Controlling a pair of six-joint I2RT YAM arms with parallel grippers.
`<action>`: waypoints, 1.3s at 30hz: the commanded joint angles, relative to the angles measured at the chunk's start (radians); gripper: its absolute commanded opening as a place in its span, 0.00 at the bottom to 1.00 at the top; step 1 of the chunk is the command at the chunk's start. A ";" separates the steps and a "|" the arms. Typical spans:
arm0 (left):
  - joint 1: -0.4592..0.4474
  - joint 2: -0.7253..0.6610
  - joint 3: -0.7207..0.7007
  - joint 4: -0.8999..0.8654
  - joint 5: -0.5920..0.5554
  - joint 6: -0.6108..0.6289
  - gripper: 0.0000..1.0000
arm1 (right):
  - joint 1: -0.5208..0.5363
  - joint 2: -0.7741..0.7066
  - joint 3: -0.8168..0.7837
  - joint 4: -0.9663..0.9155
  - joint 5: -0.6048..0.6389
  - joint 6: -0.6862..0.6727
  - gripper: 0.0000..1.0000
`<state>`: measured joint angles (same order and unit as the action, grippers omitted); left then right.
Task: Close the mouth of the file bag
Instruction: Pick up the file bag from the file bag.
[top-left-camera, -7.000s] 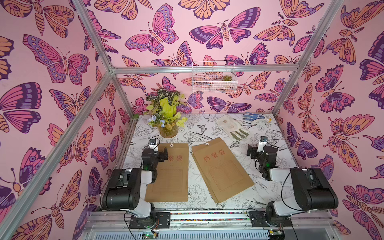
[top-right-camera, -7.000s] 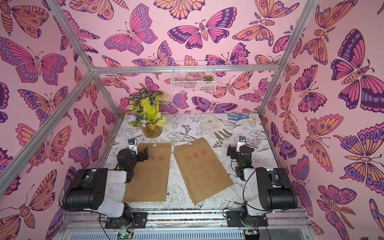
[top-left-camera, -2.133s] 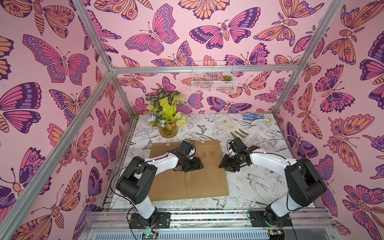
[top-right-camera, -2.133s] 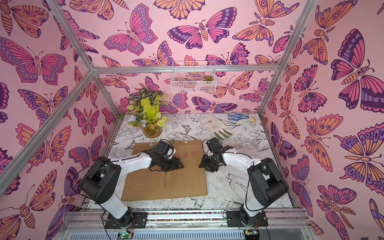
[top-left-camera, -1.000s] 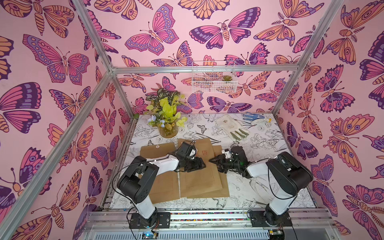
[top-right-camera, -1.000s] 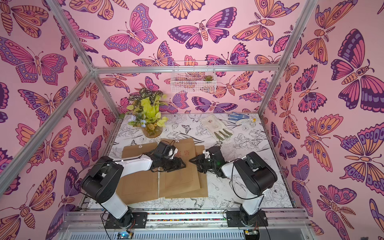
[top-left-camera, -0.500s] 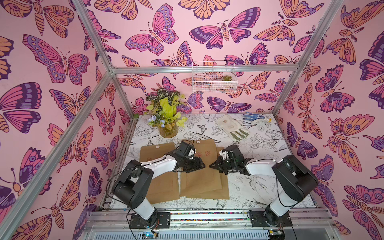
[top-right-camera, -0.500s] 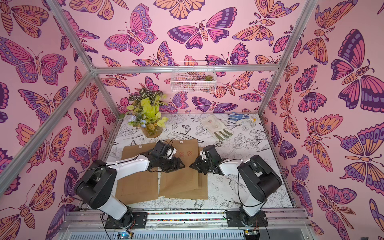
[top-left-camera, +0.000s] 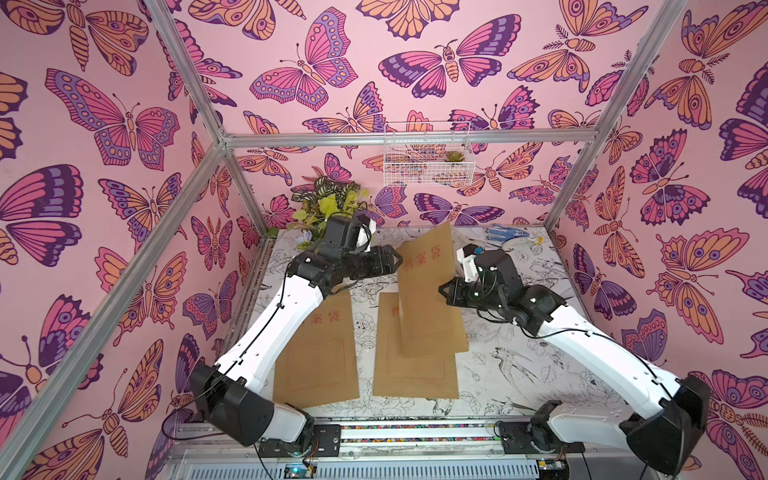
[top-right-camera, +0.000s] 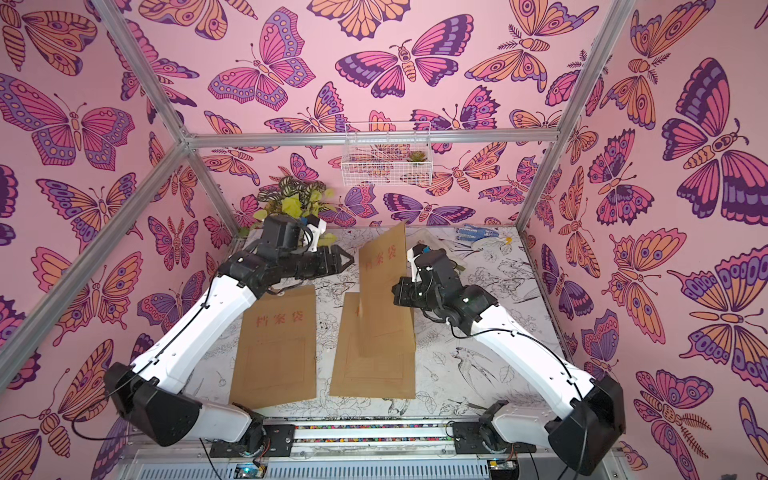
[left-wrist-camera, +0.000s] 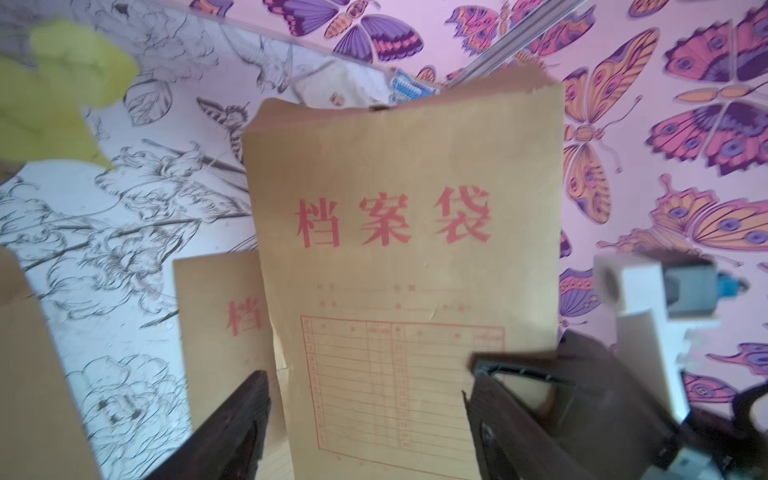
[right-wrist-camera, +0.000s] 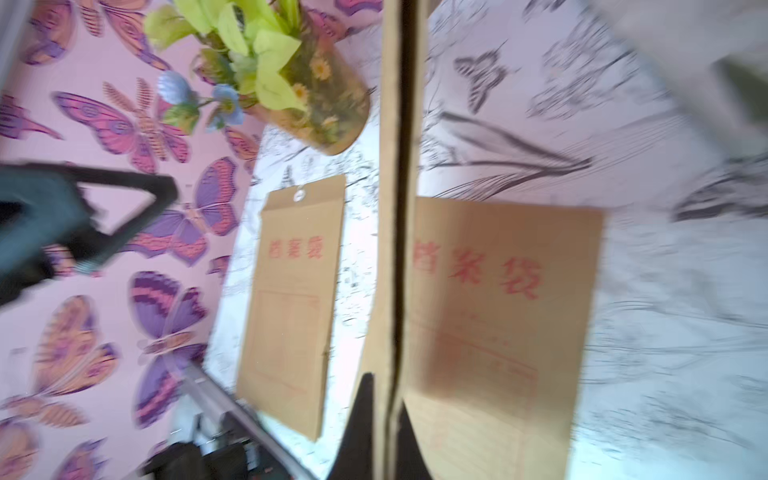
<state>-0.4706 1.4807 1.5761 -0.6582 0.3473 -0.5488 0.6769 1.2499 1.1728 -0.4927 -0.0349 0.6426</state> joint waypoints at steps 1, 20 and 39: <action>-0.046 0.100 0.161 -0.073 0.002 0.022 0.80 | 0.096 0.009 0.050 -0.119 0.420 -0.177 0.00; -0.172 0.306 0.484 -0.208 -0.131 0.096 0.75 | 0.397 0.192 0.129 0.121 0.961 -0.449 0.00; -0.154 0.213 0.337 -0.033 -0.145 0.045 0.00 | 0.413 0.211 0.115 0.143 0.912 -0.338 0.29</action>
<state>-0.6334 1.7329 1.9453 -0.7547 0.1902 -0.5159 1.0950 1.5059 1.2892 -0.3752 0.9585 0.2790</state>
